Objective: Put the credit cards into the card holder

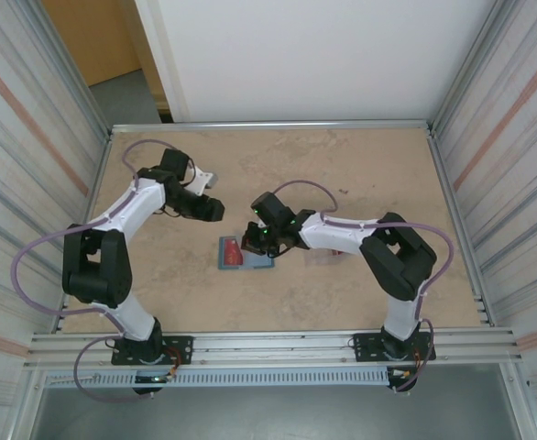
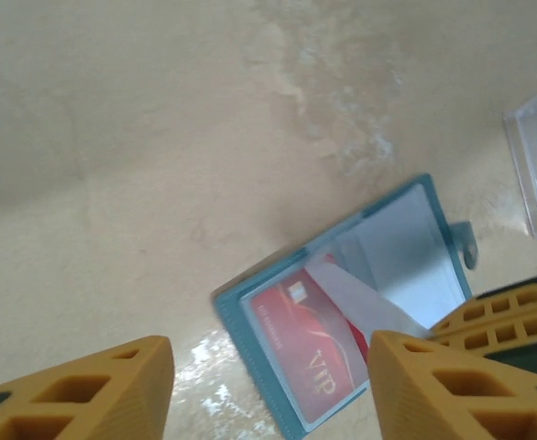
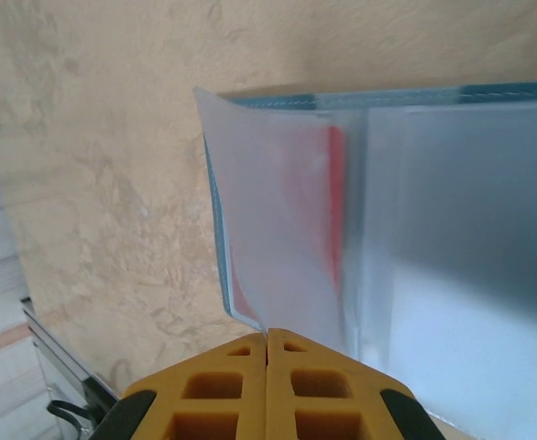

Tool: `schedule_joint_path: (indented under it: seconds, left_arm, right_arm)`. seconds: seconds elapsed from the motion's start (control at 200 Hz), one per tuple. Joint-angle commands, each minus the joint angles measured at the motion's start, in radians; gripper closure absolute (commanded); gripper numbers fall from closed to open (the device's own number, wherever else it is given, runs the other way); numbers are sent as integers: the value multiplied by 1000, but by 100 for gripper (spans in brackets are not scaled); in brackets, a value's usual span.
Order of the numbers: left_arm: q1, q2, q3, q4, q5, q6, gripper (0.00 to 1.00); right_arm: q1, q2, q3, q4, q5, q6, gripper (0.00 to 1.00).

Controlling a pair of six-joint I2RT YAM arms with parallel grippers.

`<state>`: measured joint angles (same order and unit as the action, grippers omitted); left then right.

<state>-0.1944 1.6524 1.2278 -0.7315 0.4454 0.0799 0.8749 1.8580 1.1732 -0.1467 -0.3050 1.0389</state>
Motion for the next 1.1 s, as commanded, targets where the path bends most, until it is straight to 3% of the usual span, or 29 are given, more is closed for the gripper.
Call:
schedule_joint_path:
  seconds: [0.0, 0.205, 0.361, 0.516, 0.631, 0.892, 1.092]
  left_arm:
    - [19, -39, -23, -7, 6, 6, 39]
    - [37, -52, -44, -1, -29, 33, 36]
    - [47, -57, -50, -1, -31, 45, 36]
    - [46, -50, -55, -6, -39, 72, 38]
    - [42, -49, -50, -20, -68, 95, 45]
    - [-7, -54, -60, -27, -82, 150, 77]
    - [-87, -68, -41, -25, -98, 174, 83]
  right_arm:
    - [30, 58, 90, -125, -3, -108, 98]
    - [38, 153, 181, -128, -50, -130, 76]
    - [41, 221, 239, -126, -89, -129, 68]
    - [36, 258, 261, -137, -94, -138, 67]
    - [29, 244, 245, -145, -95, -132, 66]
    - [11, 51, 172, -183, -38, -174, 66]
    - [-41, -102, 72, -271, 44, -224, 64]
